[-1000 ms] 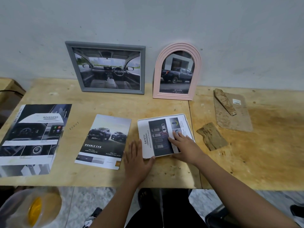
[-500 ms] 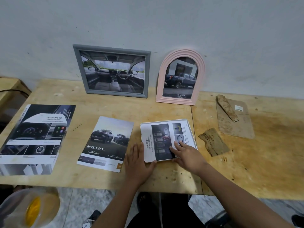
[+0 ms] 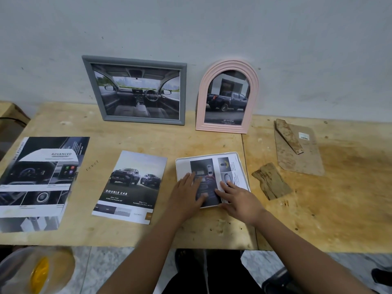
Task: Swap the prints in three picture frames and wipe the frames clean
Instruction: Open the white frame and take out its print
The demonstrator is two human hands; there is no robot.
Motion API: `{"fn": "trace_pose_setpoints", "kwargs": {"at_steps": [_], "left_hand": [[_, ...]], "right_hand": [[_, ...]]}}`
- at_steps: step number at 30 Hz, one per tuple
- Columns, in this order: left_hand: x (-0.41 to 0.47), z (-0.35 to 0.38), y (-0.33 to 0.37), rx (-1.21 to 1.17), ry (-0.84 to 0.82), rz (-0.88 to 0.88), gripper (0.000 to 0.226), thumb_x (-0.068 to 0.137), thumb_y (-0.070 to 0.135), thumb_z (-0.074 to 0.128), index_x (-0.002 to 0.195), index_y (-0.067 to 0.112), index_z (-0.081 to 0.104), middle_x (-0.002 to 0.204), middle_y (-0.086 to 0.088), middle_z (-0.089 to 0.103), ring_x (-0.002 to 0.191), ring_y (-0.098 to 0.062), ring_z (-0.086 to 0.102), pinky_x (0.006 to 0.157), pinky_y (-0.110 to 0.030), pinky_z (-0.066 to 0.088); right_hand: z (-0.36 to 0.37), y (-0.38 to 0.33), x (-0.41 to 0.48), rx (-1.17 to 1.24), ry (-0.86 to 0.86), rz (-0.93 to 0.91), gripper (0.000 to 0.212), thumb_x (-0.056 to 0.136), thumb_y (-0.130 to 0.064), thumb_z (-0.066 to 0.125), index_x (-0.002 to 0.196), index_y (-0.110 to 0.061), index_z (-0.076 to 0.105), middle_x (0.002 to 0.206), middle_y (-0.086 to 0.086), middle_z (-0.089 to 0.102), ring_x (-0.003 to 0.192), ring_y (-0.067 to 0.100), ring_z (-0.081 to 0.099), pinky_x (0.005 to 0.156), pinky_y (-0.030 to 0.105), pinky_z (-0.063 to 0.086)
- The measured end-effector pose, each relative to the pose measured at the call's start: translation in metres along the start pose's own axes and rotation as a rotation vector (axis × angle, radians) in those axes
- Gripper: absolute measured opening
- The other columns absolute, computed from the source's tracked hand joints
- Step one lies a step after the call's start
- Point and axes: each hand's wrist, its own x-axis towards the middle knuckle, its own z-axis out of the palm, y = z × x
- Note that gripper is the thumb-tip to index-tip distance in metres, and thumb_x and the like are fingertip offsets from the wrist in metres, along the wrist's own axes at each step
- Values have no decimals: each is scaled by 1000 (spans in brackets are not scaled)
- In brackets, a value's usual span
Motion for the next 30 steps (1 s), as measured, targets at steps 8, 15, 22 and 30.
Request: {"fn": "trace_pose_setpoints", "kwargs": {"at_steps": [8, 15, 22, 30], "left_hand": [[60, -21, 30, -47, 42, -100, 56, 87, 29, 57, 137, 15, 36, 140, -4, 36, 127, -24, 35, 98, -35, 36], [84, -21, 41, -124, 85, -214, 56, 83, 33, 64, 131, 19, 41, 133, -8, 37, 124, -25, 36, 97, -38, 36], [97, -23, 40, -73, 31, -213, 55, 78, 34, 68, 127, 21, 46, 128, -7, 37, 120, -24, 36, 96, -37, 36], [103, -30, 44, -20, 98, -192, 41, 75, 32, 66, 110, 18, 51, 119, -4, 42, 113, -23, 38, 90, -34, 33]], "right_hand": [[8, 1, 2, 73, 81, 5, 49, 89, -40, 56, 135, -22, 50, 147, 6, 40, 140, 29, 30, 105, 43, 43], [17, 6, 5, 83, 118, 11, 51, 86, -45, 54, 132, -23, 54, 144, 6, 44, 137, 30, 35, 107, 40, 39], [11, 5, 7, 68, 68, 12, 54, 92, -46, 48, 141, -25, 40, 153, 1, 28, 145, 24, 17, 115, 31, 18], [6, 3, 7, 99, 17, 55, 56, 92, -51, 46, 143, -31, 36, 156, -6, 21, 145, 18, 13, 116, 32, 19]]}}
